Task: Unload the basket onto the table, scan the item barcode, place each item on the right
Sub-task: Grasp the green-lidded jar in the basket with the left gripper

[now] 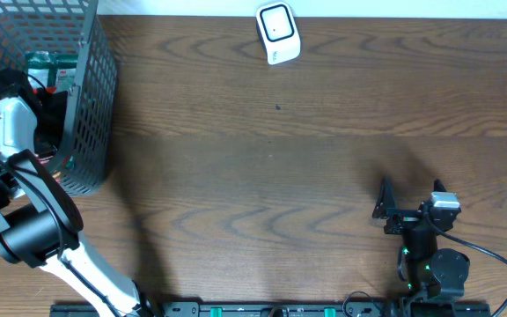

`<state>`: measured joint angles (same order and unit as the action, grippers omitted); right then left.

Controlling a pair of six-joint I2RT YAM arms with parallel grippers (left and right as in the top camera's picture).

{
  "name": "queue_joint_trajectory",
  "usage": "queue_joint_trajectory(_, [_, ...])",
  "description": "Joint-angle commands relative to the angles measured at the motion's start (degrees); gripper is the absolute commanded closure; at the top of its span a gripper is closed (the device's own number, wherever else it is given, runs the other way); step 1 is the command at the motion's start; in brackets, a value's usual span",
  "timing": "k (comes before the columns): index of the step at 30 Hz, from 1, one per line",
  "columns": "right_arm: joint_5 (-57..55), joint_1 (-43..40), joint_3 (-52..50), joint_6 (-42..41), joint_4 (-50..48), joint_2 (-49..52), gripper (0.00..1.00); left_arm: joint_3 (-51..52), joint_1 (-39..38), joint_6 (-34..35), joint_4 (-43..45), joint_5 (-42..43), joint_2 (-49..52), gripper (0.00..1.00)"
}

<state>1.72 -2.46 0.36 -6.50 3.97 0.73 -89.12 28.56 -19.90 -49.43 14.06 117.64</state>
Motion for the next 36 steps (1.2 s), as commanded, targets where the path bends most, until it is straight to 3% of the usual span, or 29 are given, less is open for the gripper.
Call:
queue_joint_trajectory(1, [-0.15,0.04,-0.07,0.33,0.20,-0.13,0.01,-0.48,-0.33,0.28,0.07,-0.37,-0.76,0.33])
queue_joint_trajectory(5, [-0.13,0.04,-0.07,0.33,0.20,-0.09,0.01,-2.43,-0.33,1.60,0.28,-0.92,-4.94,0.43])
queue_joint_trajectory(15, [-0.13,0.04,-0.07,0.35,0.20,-0.09,0.01,-2.58,-0.28,2.14,4.44,-1.95,-17.27,0.43])
queue_joint_trajectory(29, [-0.13,0.04,-0.07,0.33,0.20,-0.09,0.01,-2.58,-0.39,12.46,11.06,-5.05,-35.58,0.43])
queue_joint_trajectory(36, [-0.13,0.04,-0.07,0.35,0.20,-0.09,0.01,-2.58,-0.59,18.10,10.62,8.04,-41.27,0.43])
